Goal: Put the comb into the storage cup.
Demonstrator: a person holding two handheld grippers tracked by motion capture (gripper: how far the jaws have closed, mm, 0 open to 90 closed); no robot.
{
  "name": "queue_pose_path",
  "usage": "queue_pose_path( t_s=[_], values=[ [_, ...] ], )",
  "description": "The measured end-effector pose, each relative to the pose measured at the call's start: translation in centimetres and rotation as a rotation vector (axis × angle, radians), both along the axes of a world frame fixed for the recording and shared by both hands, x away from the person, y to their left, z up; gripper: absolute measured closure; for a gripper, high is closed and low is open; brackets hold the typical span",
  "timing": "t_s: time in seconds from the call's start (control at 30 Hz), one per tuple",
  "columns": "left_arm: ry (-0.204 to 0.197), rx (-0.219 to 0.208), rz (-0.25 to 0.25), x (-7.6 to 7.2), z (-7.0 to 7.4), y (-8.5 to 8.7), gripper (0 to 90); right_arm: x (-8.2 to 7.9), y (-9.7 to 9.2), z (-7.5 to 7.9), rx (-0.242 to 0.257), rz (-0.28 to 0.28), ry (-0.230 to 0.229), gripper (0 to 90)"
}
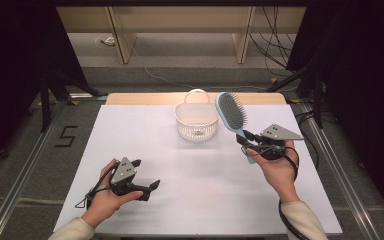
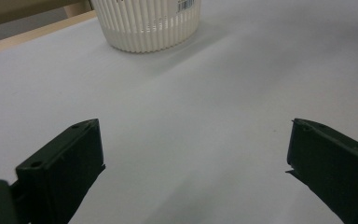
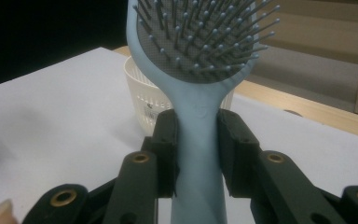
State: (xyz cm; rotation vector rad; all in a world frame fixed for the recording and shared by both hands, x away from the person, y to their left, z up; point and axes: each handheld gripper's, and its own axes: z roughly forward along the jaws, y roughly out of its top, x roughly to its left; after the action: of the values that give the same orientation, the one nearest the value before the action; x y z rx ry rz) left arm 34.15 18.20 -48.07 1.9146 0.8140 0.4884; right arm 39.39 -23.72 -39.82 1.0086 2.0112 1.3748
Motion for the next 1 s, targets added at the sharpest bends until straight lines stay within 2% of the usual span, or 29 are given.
queue_pose_path(
  t_s=[1.0],
  values=[
    [0.002,0.003,-0.006,0.0,0.0,0.0,3.0,0.4,1.1,0.2,0.004,0.015,-0.007,70.3]
  ],
)
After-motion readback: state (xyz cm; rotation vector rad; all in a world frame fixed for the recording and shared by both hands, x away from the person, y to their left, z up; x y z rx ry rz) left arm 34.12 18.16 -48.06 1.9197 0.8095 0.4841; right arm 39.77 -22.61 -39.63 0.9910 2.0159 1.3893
